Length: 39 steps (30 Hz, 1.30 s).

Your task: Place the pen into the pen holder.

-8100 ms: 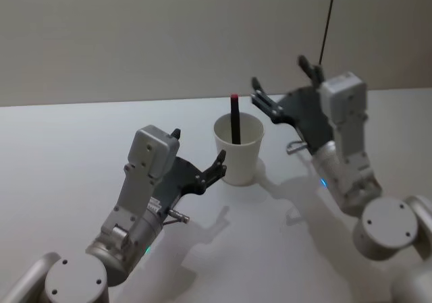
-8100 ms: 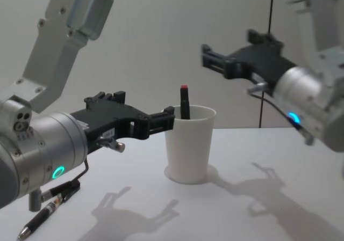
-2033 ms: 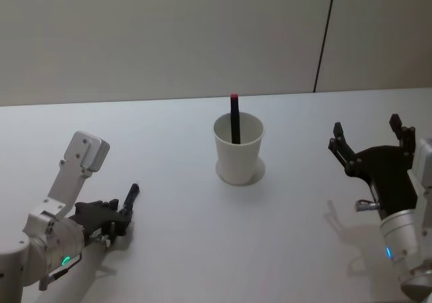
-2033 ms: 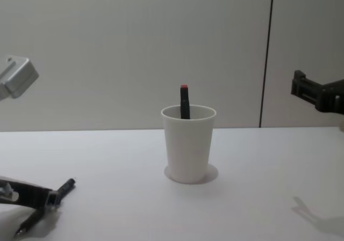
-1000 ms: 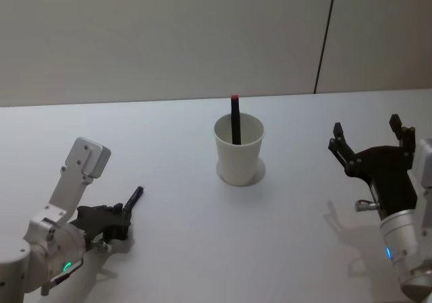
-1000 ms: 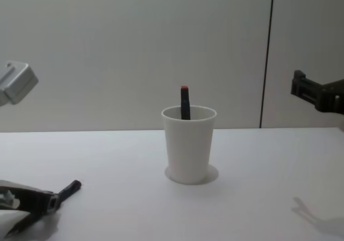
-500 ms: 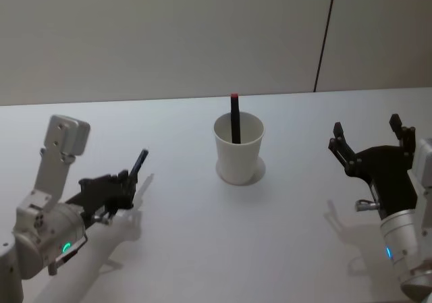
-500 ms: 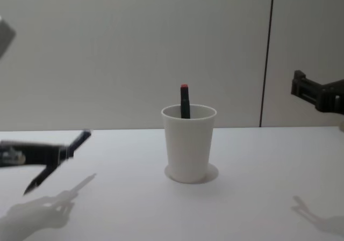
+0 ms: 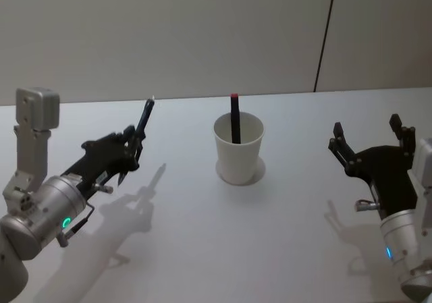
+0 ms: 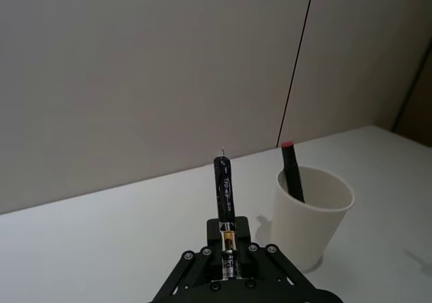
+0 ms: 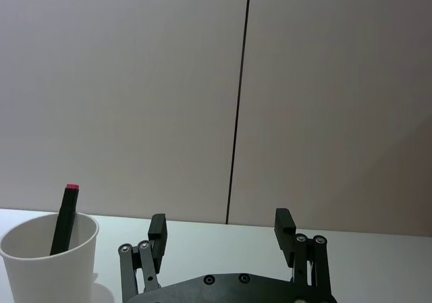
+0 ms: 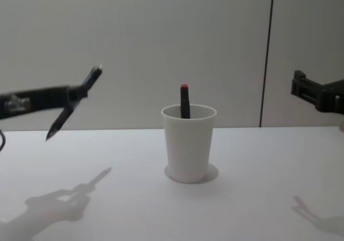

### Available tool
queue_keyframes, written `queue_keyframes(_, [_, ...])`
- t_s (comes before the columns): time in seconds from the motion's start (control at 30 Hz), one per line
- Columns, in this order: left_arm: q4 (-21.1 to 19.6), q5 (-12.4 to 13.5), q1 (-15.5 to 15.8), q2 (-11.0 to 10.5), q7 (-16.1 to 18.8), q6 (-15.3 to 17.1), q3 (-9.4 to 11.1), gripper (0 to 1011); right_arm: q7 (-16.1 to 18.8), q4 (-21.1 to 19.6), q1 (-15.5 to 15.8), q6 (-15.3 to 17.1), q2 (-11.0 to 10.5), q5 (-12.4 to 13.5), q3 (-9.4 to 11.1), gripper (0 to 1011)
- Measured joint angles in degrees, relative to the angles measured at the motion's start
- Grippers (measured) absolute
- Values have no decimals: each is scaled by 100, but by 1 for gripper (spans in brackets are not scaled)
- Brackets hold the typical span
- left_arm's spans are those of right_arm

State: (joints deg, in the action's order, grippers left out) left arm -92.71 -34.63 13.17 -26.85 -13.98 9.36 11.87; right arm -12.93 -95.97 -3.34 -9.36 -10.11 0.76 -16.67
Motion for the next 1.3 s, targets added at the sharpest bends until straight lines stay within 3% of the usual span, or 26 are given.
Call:
queue_keyframes(0.3, [117,-294,97,89,-543,-586,-9,134,0,0,0,0,0,0,0,1001])
queue_keyframes(0.4, [204,-445,160,140,-957,-909,-3,135,0,0,0,0,0,0,0,1002])
queue_keyframes(0.53, [275,-524,205,174,-1243,-1101,11,134,0,0,0,0,0,0,0,1002])
queue_keyframes(0.77, [461,-653,313,249,-2062,-1576,60,134,0,0,0,0,0,0,0,1002])
queue_keyframes(0.93, [584,-629,379,288,-2557,-1853,104,134,0,0,0,0,0,0,0,1001])
queue_keyframes(1.07, [678,-462,430,313,-2962,-2111,153,134,0,0,0,0,0,0,0,1002])
queue_keyframes(1.3, [771,-114,476,335,-3283,-2398,222,134,0,0,0,0,0,0,0,1002])
